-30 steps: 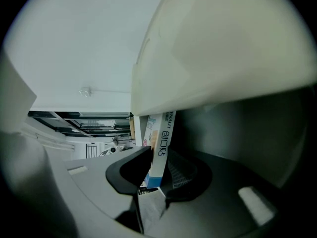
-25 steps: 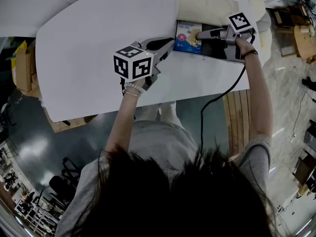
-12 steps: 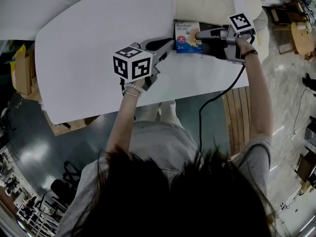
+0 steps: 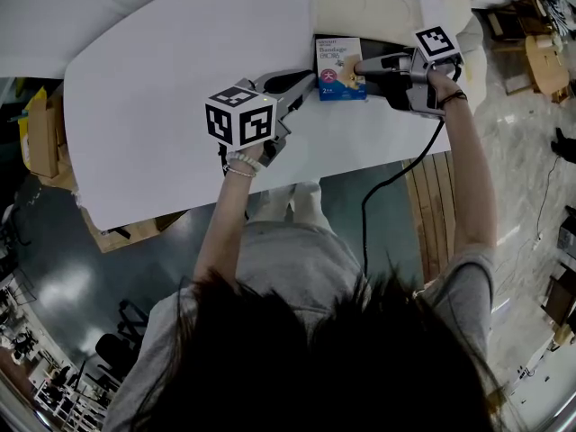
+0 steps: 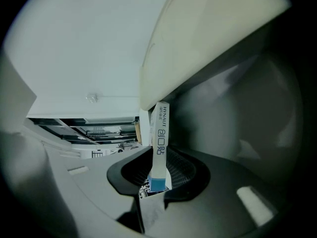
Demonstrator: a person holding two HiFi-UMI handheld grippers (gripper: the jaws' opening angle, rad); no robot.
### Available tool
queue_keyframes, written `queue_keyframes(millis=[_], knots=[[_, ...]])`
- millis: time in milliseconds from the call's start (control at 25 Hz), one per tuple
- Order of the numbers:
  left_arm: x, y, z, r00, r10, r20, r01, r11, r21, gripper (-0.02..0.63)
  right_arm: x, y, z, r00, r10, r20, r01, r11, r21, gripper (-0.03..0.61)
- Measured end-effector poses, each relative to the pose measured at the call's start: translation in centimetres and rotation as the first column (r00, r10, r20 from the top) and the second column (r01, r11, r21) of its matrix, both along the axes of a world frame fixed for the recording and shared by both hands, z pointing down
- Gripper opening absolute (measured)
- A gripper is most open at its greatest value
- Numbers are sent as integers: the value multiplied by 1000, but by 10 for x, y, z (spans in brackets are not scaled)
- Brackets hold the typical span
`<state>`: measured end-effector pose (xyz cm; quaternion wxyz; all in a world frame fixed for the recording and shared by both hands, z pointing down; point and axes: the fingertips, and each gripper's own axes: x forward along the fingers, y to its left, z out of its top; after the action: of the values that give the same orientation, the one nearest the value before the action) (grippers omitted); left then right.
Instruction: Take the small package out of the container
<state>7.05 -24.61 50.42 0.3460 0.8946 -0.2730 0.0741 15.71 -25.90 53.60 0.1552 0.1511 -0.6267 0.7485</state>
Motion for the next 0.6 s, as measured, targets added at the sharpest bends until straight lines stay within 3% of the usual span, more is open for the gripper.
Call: queue_keyframes(millis=[600], knots=[[-8, 4, -12, 1000, -24, 6, 24, 999, 36, -9, -1, 17, -10, 998, 60, 23, -62, 993, 96, 100]])
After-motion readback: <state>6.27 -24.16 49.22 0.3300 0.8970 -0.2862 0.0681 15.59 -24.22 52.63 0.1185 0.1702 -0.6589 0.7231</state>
